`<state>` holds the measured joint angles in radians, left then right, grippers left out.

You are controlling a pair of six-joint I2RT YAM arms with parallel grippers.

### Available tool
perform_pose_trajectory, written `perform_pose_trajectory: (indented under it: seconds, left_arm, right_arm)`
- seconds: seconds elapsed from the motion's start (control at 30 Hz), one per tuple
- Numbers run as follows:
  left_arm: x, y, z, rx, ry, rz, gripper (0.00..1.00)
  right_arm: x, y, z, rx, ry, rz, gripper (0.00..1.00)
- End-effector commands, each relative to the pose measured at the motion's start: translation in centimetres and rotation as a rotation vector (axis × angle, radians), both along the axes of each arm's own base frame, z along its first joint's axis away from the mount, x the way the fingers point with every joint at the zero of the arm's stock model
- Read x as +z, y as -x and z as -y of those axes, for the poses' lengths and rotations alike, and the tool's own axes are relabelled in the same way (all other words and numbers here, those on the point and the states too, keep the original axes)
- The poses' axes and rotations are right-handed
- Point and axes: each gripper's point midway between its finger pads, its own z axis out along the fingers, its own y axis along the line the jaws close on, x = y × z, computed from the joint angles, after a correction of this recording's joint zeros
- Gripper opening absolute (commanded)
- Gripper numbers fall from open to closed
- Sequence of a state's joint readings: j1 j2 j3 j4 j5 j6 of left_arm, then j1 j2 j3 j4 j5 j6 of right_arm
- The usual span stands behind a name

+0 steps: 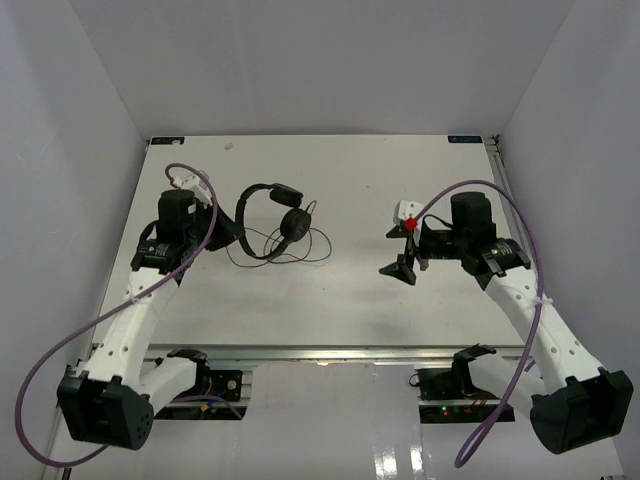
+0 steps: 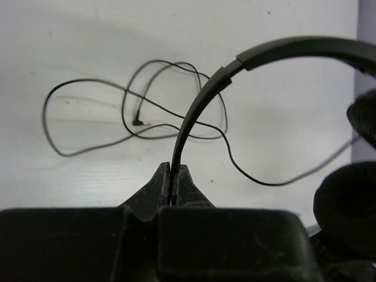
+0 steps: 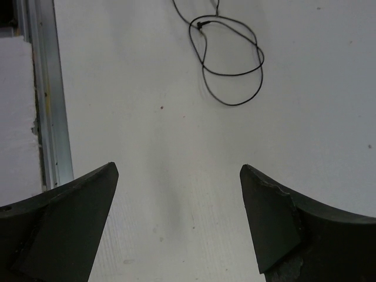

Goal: Wrap the headphones

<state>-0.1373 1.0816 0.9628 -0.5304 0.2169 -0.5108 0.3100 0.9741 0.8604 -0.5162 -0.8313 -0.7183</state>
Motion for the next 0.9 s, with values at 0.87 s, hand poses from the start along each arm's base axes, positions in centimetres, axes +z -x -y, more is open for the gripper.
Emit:
perform_pose_trajectory:
  seconds: [0.87]
  left_arm:
    - [16.0,10.5,6.8,-0.308,0.471,0.152,0.00]
  right_arm:
    - [5.1,2.1,-12.2,0.378,-0.279,-0.038,0.90]
